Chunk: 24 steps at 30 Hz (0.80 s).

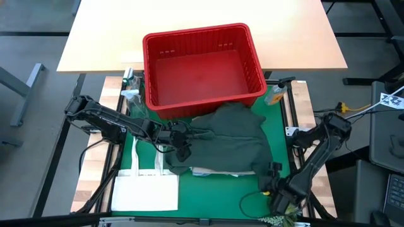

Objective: Fold Laundry from Bin
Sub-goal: Fold the green polo shirt

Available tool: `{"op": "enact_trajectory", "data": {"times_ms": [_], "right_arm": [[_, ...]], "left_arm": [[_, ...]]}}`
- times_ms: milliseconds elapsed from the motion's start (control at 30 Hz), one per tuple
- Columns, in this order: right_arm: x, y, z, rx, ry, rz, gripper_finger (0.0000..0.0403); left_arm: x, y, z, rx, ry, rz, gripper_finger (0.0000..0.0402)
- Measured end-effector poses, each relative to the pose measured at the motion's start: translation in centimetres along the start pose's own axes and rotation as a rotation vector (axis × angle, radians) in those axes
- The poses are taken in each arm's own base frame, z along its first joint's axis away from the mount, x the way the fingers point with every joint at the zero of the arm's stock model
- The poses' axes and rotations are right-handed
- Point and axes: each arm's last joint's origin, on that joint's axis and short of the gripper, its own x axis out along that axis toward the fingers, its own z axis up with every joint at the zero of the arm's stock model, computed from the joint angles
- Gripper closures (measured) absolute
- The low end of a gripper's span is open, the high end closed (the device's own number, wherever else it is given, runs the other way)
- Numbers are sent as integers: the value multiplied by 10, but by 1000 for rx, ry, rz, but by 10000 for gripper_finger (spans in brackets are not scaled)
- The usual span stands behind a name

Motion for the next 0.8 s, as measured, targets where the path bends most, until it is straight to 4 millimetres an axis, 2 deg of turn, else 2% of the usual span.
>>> {"op": "enact_trajectory", "data": {"times_ms": [133, 300, 533, 667, 800], "right_arm": [[10, -2, -4, 94, 68, -91, 233], [8, -4, -6, 146, 123, -116, 233], [8, -3, -4, 145, 63, -131, 233], [23, -3, -5, 143, 17, -141, 233], [42, -7, -12, 145, 79, -159, 233]], "left_arm": [[0, 0, 0, 0, 0, 0, 233], [0, 0, 0, 0, 0, 0, 233], [0, 0, 0, -1, -3, -2, 233], [-2, -4, 1, 28, -8, -41, 235], [-11, -12, -4, 63, 35, -150, 245]]}}
